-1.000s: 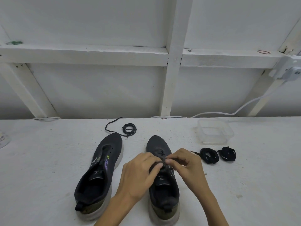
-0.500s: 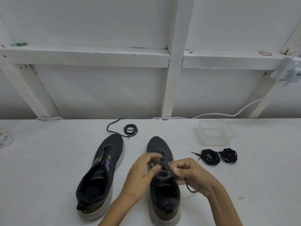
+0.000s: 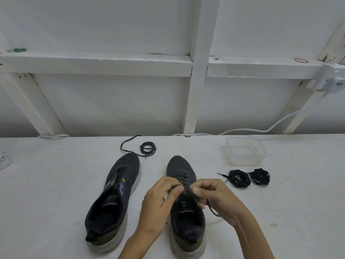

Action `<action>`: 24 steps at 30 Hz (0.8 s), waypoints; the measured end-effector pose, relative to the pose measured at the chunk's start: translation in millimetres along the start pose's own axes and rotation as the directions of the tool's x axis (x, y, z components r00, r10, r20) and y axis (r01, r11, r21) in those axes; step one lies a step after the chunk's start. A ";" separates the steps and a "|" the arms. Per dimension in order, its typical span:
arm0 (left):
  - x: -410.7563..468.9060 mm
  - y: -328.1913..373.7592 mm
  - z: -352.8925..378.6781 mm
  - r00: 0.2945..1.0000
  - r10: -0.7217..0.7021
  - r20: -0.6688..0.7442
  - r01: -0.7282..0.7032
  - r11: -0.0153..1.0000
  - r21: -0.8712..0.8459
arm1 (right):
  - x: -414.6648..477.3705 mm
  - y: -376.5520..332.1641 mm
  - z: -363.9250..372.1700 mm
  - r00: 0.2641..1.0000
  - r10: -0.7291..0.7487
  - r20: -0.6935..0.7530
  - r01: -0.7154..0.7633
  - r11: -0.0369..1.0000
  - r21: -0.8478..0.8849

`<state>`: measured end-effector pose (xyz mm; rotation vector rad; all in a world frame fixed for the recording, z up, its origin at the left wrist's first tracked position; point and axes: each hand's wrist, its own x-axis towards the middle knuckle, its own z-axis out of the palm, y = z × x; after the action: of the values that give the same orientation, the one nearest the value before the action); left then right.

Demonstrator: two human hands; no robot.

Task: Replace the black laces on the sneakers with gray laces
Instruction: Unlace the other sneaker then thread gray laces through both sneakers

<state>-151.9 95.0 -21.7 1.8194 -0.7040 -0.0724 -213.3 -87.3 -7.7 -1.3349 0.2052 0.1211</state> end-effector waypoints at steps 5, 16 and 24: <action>1.9 -12.6 -13.5 0.994 -0.104 -0.035 0.104 0.995 -0.006 | -8.0 -3.1 -7.1 0.981 -0.018 -0.193 -0.003 0.994 -0.105; -17.1 -33.8 -16.3 0.875 -0.480 -0.067 0.429 0.831 -0.354 | -20.0 22.1 -15.3 0.807 -0.130 -0.576 0.027 0.983 -0.184; -21.0 -35.5 -14.8 0.826 -0.551 -0.118 0.449 0.771 -0.451 | -19.9 41.8 -24.4 0.686 -0.284 -0.670 0.066 0.941 -0.330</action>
<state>-148.3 124.8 -53.6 1.5269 0.0075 -0.3232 -243.2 -100.8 -48.5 -1.6326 0.7408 -0.5783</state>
